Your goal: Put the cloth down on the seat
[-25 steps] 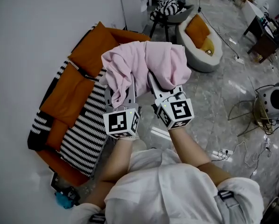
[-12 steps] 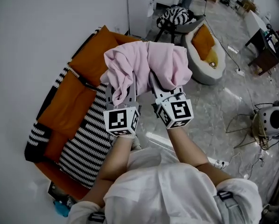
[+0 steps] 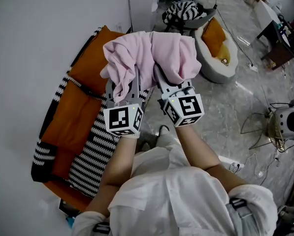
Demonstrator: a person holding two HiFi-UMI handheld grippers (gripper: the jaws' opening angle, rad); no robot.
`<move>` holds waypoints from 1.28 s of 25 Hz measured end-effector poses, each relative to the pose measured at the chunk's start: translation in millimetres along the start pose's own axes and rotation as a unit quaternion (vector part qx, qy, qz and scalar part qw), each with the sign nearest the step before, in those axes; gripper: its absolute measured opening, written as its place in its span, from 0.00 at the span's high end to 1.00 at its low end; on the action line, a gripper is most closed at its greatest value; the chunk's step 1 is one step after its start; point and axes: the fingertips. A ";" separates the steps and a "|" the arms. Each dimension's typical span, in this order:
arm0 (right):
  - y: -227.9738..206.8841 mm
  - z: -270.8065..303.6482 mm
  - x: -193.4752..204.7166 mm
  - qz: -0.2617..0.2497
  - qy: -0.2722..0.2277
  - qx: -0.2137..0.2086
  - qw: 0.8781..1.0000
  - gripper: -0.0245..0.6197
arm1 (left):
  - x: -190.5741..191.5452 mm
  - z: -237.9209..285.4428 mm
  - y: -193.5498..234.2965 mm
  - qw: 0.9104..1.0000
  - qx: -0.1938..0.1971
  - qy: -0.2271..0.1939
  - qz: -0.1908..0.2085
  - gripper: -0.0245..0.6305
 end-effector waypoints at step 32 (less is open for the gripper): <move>-122.1 259.5 377.6 0.099 0.188 -0.201 0.956 0.71 | 360.3 189.8 189.4 0.952 -0.207 0.196 -0.116 0.71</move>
Point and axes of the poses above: the fingertips, and each gripper's own axes: z forward along the fingers, y to its left, x out of its underside, and after that the axes turned 11 degrees about -x, right-handed
